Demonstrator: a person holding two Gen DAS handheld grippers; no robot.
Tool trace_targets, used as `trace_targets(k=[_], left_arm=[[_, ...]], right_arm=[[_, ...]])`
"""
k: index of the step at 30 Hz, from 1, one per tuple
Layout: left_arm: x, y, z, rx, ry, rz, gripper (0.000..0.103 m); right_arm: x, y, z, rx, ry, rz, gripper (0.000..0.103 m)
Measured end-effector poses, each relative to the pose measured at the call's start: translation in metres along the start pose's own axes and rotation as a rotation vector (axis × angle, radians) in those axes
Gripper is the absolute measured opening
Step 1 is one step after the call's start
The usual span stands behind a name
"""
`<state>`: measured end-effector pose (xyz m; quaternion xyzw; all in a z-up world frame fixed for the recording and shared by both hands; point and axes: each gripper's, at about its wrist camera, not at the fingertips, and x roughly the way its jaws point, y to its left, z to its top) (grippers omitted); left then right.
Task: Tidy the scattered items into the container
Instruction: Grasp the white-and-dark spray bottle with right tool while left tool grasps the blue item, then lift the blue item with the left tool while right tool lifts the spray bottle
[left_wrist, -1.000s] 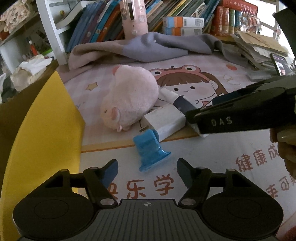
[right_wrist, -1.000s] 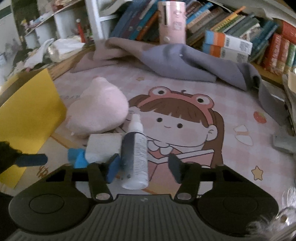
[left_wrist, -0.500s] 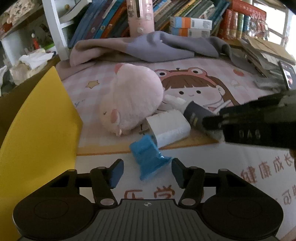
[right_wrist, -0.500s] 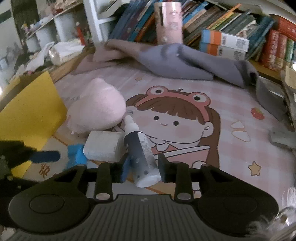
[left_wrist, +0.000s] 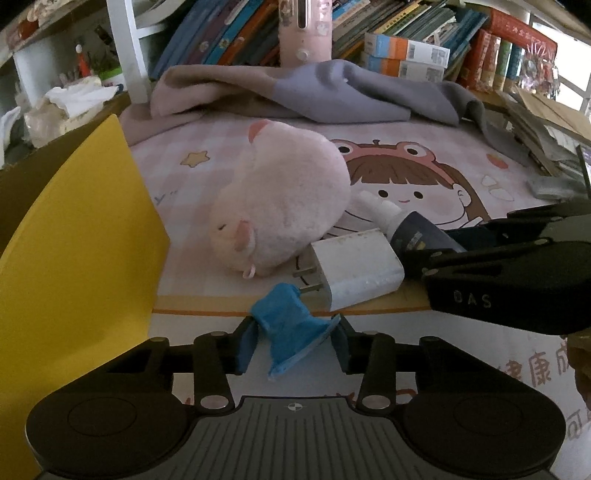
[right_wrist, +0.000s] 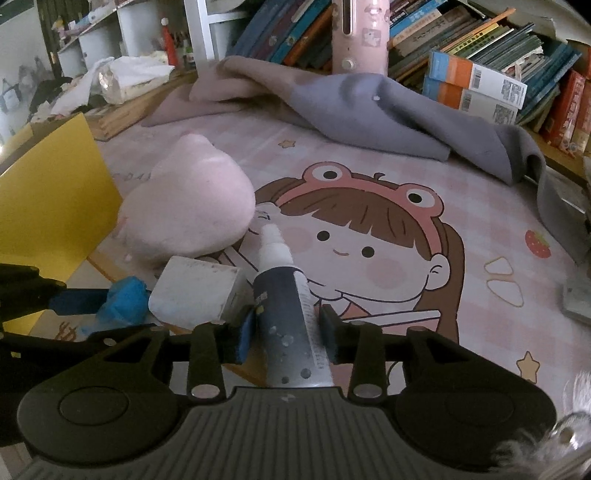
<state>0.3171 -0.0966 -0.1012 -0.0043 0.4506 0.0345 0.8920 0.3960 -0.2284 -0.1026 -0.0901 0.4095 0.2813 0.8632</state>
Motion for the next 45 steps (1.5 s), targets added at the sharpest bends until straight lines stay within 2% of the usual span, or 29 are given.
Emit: trace_targets(k=[8, 16, 25, 31, 45], left_arm=[[-0.007, -0.001, 0.0, 0.001, 0.001, -0.018, 0.032], [-0.033, -0.008, -0.001, 0.048, -0.038, -0.045, 0.03], [-0.07, -0.007, -0.004, 0.042, -0.066, -0.099, 0.03], [-0.093, -0.002, -0.01, 0.046, -0.091, -0.121, 0.03], [-0.14, 0.013, -0.029, 0.064, -0.142, -0.239, 0.029]], right_arm=[[-0.01, -0.006, -0.006, 0.038, 0.01, 0.007, 0.03], [-0.036, -0.012, -0.016, 0.099, -0.01, 0.039, 0.03], [-0.071, -0.01, -0.027, 0.13, -0.045, 0.079, 0.03], [-0.097, 0.001, -0.034, 0.089, -0.075, 0.066, 0.03], [-0.143, 0.036, -0.049, 0.164, -0.09, 0.083, 0.03]])
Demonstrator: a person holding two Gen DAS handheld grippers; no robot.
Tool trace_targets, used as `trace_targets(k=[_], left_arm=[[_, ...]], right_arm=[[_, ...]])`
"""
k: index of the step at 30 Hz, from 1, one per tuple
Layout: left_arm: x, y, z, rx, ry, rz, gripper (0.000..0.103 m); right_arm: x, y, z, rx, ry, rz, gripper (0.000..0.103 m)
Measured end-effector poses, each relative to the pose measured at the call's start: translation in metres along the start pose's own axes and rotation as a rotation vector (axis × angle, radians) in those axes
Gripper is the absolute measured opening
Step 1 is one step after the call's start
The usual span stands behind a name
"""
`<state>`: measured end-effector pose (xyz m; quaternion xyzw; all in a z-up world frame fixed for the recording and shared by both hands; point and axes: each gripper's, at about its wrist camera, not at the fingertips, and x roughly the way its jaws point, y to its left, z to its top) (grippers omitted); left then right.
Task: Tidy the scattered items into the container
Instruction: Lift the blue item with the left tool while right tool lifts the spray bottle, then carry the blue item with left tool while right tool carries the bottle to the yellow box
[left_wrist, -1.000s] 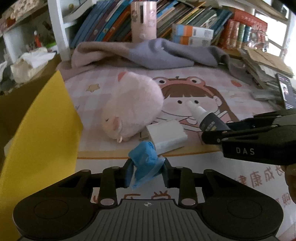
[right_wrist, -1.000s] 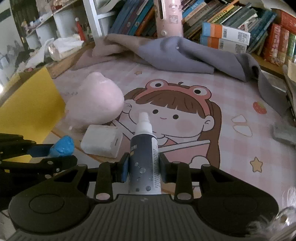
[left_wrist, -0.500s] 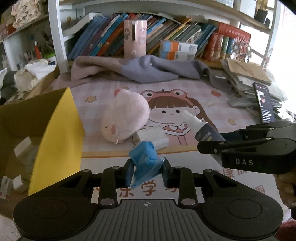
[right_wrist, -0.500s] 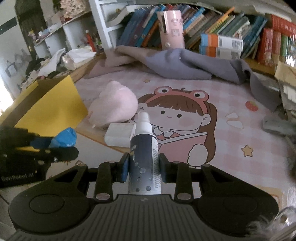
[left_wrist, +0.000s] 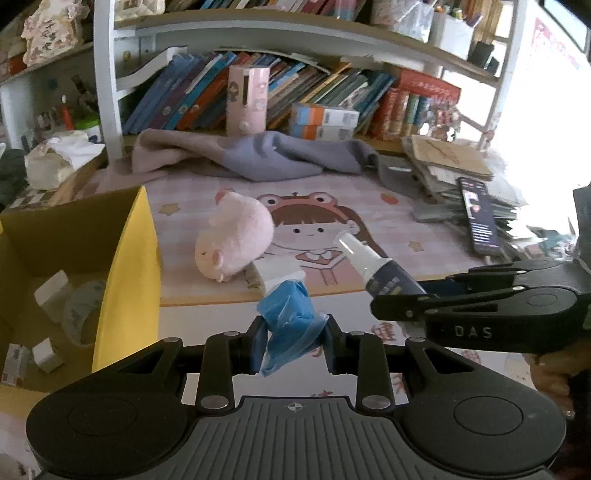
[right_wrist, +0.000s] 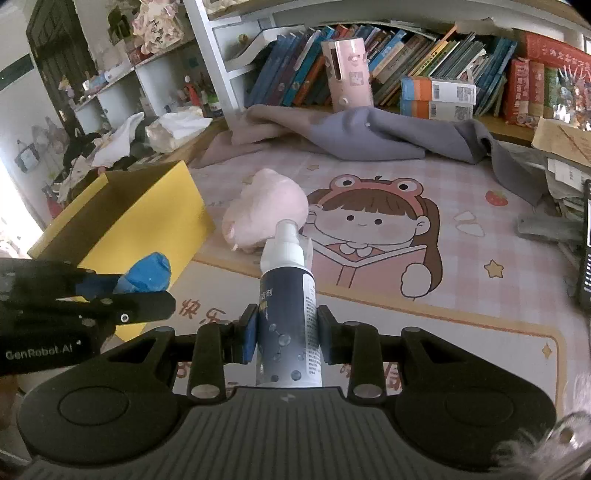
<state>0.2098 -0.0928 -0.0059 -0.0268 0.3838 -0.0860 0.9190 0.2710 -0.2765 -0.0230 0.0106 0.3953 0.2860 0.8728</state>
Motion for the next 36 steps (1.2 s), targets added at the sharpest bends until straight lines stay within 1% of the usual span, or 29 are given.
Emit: trace_targets(k=[7, 15, 25, 36], left_arm=[[-0.021, 0.007, -0.011, 0.001, -0.018, -0.059, 0.029], [-0.042, 0.017, -0.03, 0.019, -0.019, -0.117, 0.029], [-0.071, 0.039, -0.059, 0.027, -0.011, -0.167, 0.029], [-0.096, 0.06, -0.08, 0.061, -0.013, -0.212, 0.029]], right_arm=[[-0.019, 0.017, -0.012, 0.024, -0.013, -0.034, 0.03], [-0.035, 0.044, -0.034, 0.059, -0.021, -0.079, 0.03], [-0.053, 0.086, -0.064, 0.089, -0.023, -0.119, 0.03], [-0.066, 0.129, -0.09, 0.13, -0.036, -0.158, 0.03]])
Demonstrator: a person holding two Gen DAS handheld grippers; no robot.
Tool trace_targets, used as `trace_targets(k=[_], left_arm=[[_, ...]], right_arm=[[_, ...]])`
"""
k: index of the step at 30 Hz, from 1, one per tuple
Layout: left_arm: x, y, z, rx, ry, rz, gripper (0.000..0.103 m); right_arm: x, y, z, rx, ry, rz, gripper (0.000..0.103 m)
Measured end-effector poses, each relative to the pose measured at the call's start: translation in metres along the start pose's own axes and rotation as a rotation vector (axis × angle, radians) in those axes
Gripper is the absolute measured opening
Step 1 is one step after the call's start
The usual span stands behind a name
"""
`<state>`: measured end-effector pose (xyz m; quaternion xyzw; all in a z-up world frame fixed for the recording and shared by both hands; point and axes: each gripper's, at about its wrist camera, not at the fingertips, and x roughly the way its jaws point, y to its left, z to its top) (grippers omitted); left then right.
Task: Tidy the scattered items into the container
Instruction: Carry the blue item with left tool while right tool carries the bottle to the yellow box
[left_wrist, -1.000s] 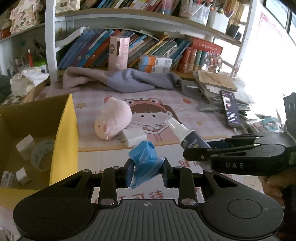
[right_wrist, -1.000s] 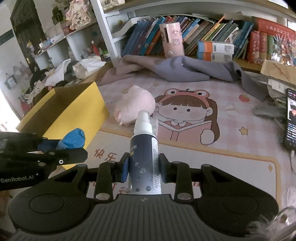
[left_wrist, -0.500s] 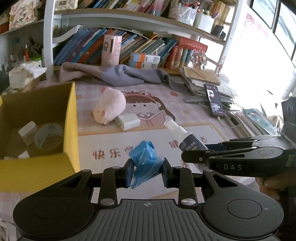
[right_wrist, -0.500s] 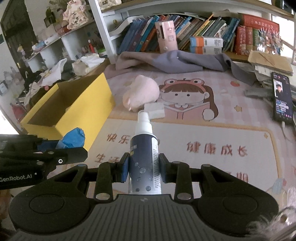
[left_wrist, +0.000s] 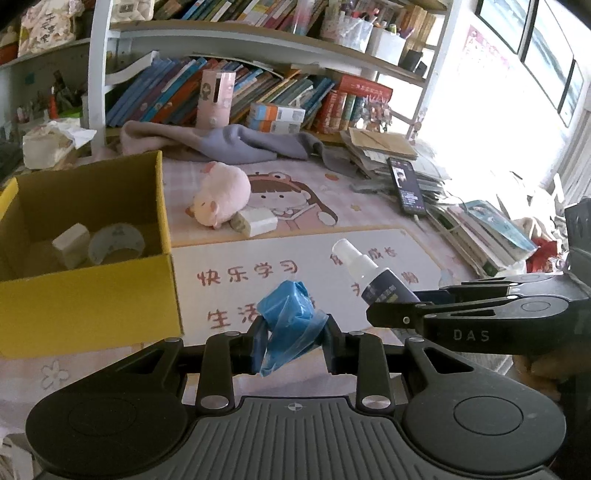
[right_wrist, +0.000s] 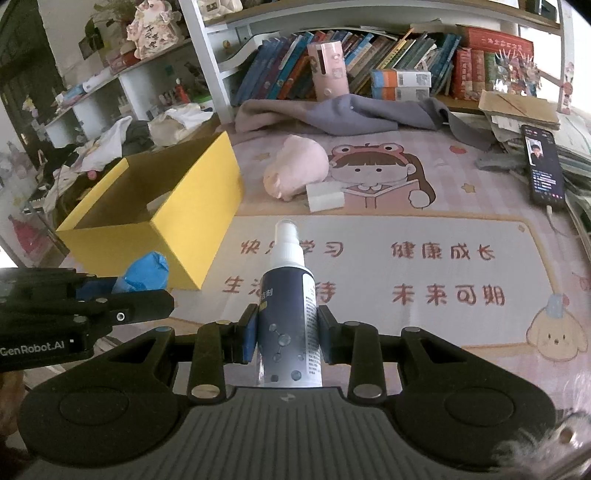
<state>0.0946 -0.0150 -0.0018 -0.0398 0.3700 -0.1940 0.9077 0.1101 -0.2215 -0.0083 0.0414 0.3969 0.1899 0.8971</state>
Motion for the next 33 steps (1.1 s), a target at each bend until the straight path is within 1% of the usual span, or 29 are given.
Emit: trace_targets(k=[9, 17, 33], left_arm=[[-0.018, 0.012, -0.019, 0.016, 0.026, -0.022, 0.029], [-0.033, 0.019, -0.032, -0.006, 0.02, -0.03, 0.029], [-0.064, 0.041, -0.052, -0.07, -0.026, 0.012, 0.029]], right_arm=[[-0.007, 0.028, -0.021, 0.026, 0.006, -0.004, 0.03], [-0.014, 0.049, -0.03, -0.001, 0.008, 0.009, 0.03], [-0.011, 0.091, -0.034, -0.09, 0.021, 0.058, 0.03]])
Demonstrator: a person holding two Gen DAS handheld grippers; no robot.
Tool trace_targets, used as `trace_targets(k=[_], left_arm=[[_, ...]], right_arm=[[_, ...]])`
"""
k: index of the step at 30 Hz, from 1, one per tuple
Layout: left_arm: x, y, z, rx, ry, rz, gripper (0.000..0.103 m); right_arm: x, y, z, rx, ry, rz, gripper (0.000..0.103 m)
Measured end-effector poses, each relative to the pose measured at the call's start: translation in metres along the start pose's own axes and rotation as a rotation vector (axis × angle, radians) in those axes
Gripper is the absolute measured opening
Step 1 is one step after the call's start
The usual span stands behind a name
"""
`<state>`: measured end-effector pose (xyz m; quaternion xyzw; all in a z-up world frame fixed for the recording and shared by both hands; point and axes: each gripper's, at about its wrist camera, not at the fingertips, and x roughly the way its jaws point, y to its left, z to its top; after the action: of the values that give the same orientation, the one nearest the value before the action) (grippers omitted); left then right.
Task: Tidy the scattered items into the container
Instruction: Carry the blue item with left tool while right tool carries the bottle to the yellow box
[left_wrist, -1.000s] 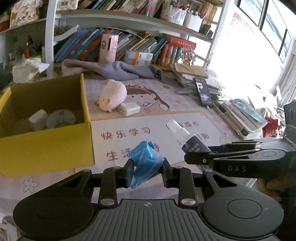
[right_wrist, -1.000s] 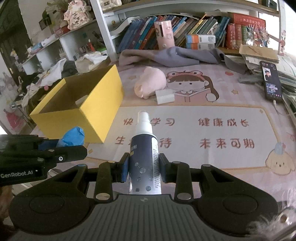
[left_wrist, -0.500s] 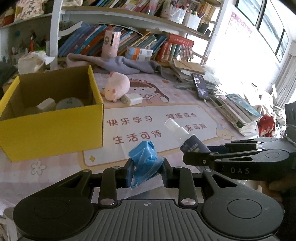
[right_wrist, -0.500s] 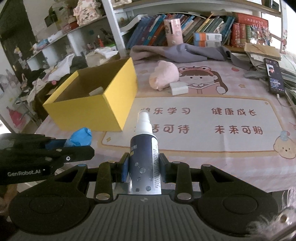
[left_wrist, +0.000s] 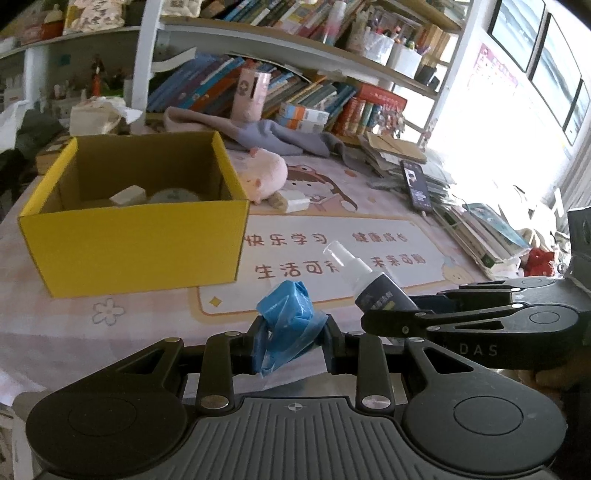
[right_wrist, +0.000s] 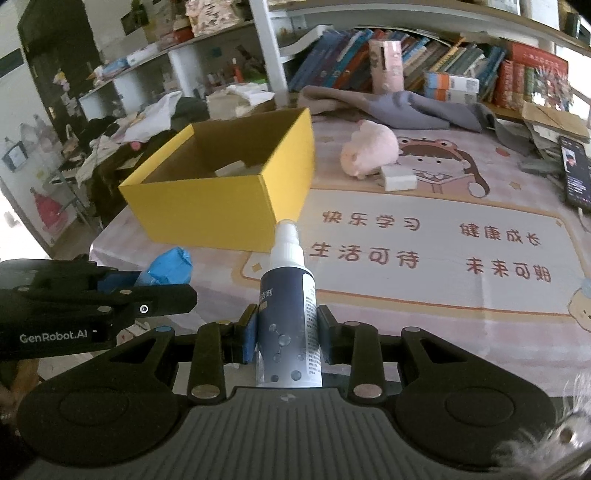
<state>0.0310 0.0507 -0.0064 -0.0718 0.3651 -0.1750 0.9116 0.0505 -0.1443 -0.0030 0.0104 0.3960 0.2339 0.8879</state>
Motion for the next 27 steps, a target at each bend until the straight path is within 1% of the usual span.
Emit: trace_targets(k=[8, 18, 22, 27], left_arm=[[-0.019, 0.016, -0.005, -0.033, -0.034, 0.044, 0.029], [-0.04, 0.036, -0.008, -0.11, -0.072, 0.141, 0.029], [-0.044, 0.041, -0.008, -0.127, -0.083, 0.167, 0.029], [-0.047, 0.044, -0.002, -0.127, -0.108, 0.189, 0.028]], right_arm=[[0.005, 0.022, 0.007, -0.053, -0.006, 0.033, 0.03], [0.021, 0.051, 0.023, -0.146, 0.009, 0.127, 0.03], [0.024, 0.056, 0.027, -0.166, 0.008, 0.15, 0.03], [0.026, 0.057, 0.037, -0.178, -0.022, 0.162, 0.03]])
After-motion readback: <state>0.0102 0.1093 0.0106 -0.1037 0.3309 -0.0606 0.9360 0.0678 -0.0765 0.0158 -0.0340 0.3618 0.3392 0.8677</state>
